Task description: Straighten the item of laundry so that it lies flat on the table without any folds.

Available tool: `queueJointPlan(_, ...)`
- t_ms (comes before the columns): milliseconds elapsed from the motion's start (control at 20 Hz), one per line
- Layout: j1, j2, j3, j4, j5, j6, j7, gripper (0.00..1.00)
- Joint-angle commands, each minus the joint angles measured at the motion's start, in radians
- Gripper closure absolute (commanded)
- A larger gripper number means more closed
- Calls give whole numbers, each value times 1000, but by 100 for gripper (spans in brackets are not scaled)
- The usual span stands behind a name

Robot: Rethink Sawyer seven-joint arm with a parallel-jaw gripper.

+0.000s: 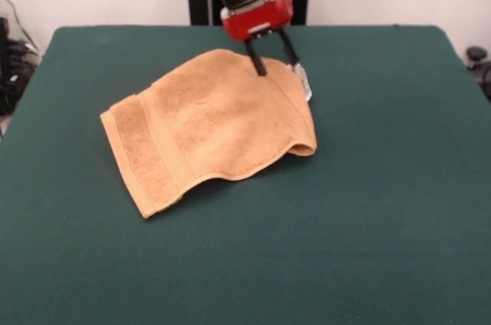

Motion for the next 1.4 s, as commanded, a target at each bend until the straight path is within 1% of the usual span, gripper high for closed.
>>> queueJointPlan(50, -54, -131, 25, 39, 225, 178, -689, 0)
queueJointPlan(150, -74, -122, 29, 20, 217, 174, -711, 0)
queueJointPlan(300, -110, -109, 49, -8, 276, 161, -827, 0)
queueJointPlan(350, -115, -108, 52, -9, 284, 155, -841, 0)
queueJointPlan(400, -126, -102, 56, -5, 315, 140, -889, 0)
queueJointPlan(550, -138, -100, 58, -3, 352, 121, -946, 0)
queueJointPlan(600, -147, -97, 60, -3, 373, 107, -985, 0)
queueJointPlan(700, -173, -90, 78, -10, 377, 68, -1007, 0)
queueJointPlan(750, -184, -82, 95, -18, 346, 56, -960, 0)
queueJointPlan(850, -185, -67, 125, -51, 198, 35, -784, 0)
queueJointPlan(900, -177, -60, 127, -72, 95, 6, -665, 0)
queueJointPlan(950, -175, -55, 125, -83, 47, -15, -614, 0)
queueJointPlan(1000, -169, -43, 114, -104, -43, -59, -515, 0)
queueJointPlan(1050, -172, -39, 108, -112, -83, -81, -483, 0)
queueJointPlan(1100, -175, -31, 92, -124, -157, -130, -416, 0)
queueJointPlan(1200, -199, -25, 73, -126, -234, -195, -368, 0)
queueJointPlan(1400, -255, -6, 57, -127, -314, -270, -349, 0)
